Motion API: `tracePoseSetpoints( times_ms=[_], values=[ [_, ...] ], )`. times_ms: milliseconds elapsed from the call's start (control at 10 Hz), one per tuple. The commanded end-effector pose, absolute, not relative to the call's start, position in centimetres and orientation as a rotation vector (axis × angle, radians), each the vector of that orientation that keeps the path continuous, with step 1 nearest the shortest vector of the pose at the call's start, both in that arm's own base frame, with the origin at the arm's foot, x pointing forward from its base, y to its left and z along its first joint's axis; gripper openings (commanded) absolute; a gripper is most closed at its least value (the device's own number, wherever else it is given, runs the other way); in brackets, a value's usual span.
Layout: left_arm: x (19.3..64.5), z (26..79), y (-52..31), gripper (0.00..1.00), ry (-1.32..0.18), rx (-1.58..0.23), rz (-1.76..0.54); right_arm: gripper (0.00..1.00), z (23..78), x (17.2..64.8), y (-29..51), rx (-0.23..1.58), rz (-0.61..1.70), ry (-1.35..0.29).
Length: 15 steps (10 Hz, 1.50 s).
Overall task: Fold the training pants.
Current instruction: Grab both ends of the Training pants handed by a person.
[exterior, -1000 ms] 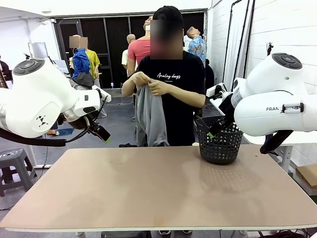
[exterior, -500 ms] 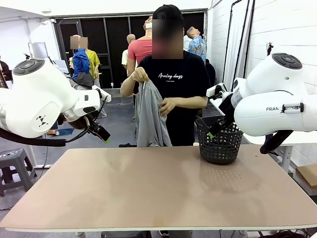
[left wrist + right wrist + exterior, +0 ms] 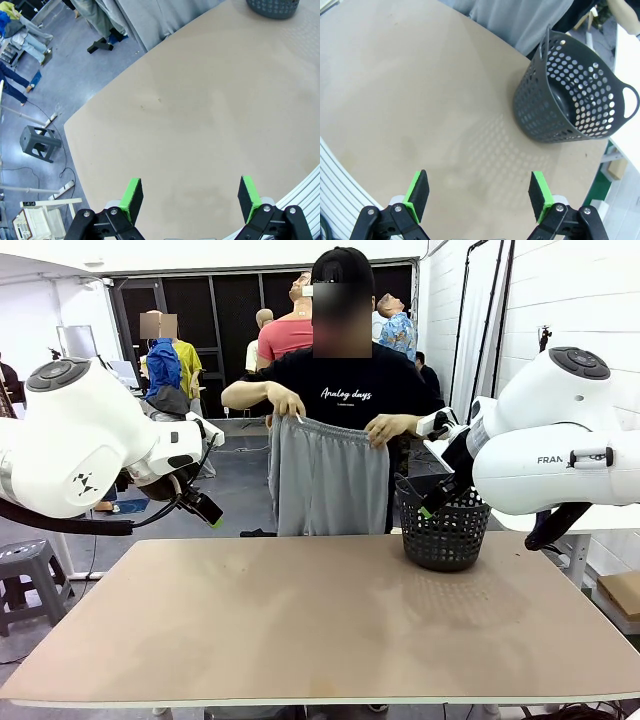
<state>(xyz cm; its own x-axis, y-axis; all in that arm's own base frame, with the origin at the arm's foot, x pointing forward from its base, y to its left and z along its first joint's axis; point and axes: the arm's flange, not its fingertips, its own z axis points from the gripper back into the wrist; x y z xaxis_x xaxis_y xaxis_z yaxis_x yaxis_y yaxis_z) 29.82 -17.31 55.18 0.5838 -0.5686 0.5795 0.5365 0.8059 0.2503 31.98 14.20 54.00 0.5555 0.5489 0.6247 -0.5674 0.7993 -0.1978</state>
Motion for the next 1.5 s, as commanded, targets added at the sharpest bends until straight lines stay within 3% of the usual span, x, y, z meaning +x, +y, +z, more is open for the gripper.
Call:
tracePoseSetpoints(
  times_ms=[0, 1400],
  values=[
    [29.98, 55.14, -17.09, 1.0, -0.692, 0.055, -0.666, 1.0, 53.99, 32.03, 14.09, 0.03, 0.658, -0.727],
    [29.98, 55.14, -17.09, 1.0, -0.692, 0.055, -0.666, 1.0, 53.99, 32.03, 14.09, 0.03, 0.658, -0.727]
  ],
)
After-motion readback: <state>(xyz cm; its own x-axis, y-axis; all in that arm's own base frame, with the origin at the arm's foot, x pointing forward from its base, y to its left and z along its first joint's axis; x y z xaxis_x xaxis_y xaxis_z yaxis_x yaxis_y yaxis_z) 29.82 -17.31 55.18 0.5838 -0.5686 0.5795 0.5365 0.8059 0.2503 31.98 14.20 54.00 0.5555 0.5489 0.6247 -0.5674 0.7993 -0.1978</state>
